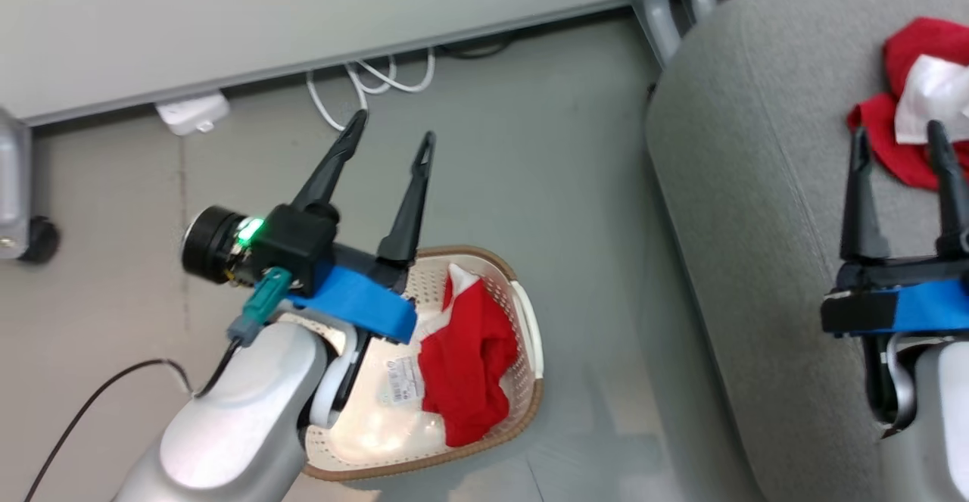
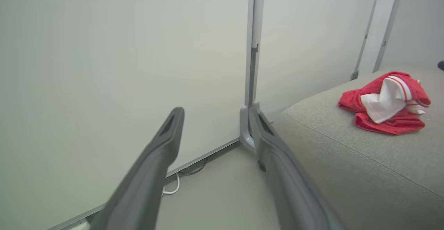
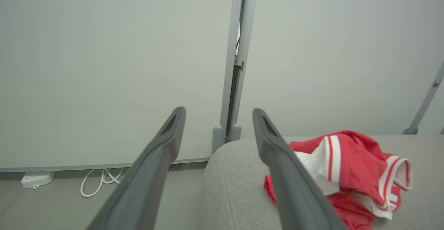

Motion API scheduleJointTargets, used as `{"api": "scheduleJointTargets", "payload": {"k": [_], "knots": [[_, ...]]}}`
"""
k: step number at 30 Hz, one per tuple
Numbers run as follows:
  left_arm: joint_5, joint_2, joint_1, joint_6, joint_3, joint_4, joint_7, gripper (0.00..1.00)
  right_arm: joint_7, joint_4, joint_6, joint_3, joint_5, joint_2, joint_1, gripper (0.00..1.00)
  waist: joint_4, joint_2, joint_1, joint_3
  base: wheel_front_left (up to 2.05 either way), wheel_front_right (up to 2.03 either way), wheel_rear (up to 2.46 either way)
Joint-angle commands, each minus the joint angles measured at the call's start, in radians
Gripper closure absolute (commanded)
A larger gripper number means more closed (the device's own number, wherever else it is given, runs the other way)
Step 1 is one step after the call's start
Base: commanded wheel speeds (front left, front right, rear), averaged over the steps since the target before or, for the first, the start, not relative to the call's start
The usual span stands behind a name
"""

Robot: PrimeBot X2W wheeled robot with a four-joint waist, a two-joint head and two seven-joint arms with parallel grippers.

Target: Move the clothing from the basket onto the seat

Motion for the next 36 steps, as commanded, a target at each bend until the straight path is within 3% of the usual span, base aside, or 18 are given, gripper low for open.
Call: {"api": "scheduleJointTargets", "payload": {"k": [1,16,30,36], "knots": [[0.011,-0.005,0.034,0.001,0.023,-0.009,-0.005,0.0,0.0,-0.006,-0.001,0.01,0.005,0.006,0.027,0.0,0.056,0.0,0.0003,-0.056,0.0,0.0,0.0],[0.13,-0.072,0.379,-0.08,0.35,-0.056,-0.004,0.0,0.0,0.022,-0.001,0.142,0.045,0.067,0.179,0.0,0.152,0.0,0.0003,-0.213,0.0,0.0,0.0],[0.222,-0.145,0.551,-0.195,0.505,-0.037,-0.004,0.0,0.0,0.017,-0.001,0.14,0.057,0.095,0.321,0.0,0.152,0.0,0.0003,-0.288,0.0,0.0,0.0],[0.25,-0.169,0.589,-0.223,0.548,-0.029,-0.004,0.0,0.0,0.014,-0.001,0.13,0.06,0.104,0.364,0.0,0.153,0.0,0.0003,-0.304,0.0,0.0,0.0]]}}
